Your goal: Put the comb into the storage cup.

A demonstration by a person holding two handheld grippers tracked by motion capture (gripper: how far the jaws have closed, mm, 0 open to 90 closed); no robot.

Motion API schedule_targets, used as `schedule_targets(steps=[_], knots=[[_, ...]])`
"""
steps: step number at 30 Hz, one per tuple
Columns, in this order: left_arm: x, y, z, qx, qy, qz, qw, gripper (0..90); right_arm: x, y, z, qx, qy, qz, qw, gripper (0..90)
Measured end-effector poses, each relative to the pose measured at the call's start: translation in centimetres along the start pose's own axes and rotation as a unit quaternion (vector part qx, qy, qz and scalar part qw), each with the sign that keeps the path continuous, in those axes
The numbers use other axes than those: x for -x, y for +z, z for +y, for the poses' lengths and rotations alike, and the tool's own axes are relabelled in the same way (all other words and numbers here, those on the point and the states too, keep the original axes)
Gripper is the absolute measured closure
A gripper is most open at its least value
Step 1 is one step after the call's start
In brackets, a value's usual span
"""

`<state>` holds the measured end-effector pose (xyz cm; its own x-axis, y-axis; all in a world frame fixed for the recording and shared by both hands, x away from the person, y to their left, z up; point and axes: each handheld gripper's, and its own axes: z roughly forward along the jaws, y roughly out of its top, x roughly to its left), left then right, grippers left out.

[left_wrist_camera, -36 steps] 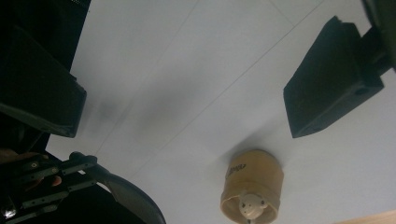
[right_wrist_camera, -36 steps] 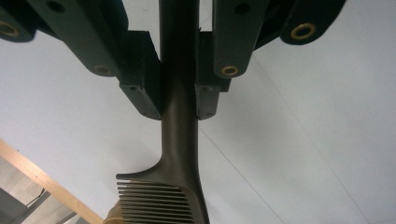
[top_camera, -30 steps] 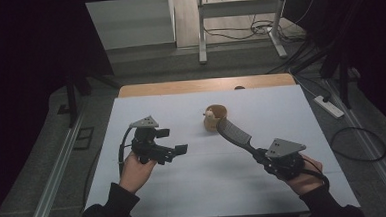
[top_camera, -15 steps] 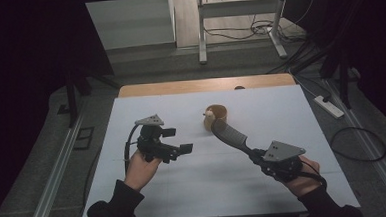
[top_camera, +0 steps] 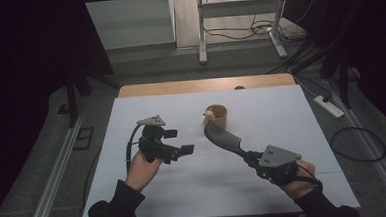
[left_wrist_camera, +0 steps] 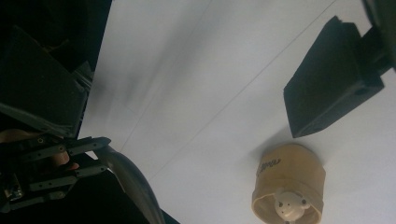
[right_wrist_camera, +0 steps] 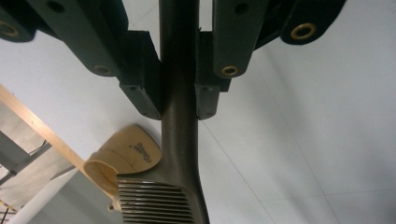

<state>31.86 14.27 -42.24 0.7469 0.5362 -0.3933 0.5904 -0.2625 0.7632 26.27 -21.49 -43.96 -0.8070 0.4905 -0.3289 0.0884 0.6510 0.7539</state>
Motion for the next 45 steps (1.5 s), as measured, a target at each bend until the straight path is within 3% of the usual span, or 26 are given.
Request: schedule_targets(steps=[15, 32, 39, 42, 45], knots=[[0.2, 0.6, 0.3, -0.005, -0.018, -0.035, 0.9992, 0.0, -1.6, 0.1, 1.0, 0.028, -0.033, 0.011, 0.999, 72.4], [1.1, 1.8, 0.5, -0.018, -0.026, -0.099, 0.9946, 0.0, -2.7, 0.3, 1.7, 0.046, -0.056, 0.013, 0.9973, 72.4], [1.6, 2.2, 0.6, -0.031, -0.027, -0.107, 0.9934, 0.0, -3.0, 0.3, 1.8, 0.047, -0.063, 0.012, 0.9968, 72.3], [1.6, 2.1, 0.6, -0.03, -0.034, -0.112, 0.9927, 6.2, -3.0, 0.3, 1.7, 0.047, -0.065, 0.01, 0.9967, 72.4], [1.4, 1.9, 0.6, -0.032, -0.051, -0.122, 0.9907, 22.9, -3.0, 0.3, 1.7, 0.047, -0.067, 0.007, 0.9966, 72.4]])
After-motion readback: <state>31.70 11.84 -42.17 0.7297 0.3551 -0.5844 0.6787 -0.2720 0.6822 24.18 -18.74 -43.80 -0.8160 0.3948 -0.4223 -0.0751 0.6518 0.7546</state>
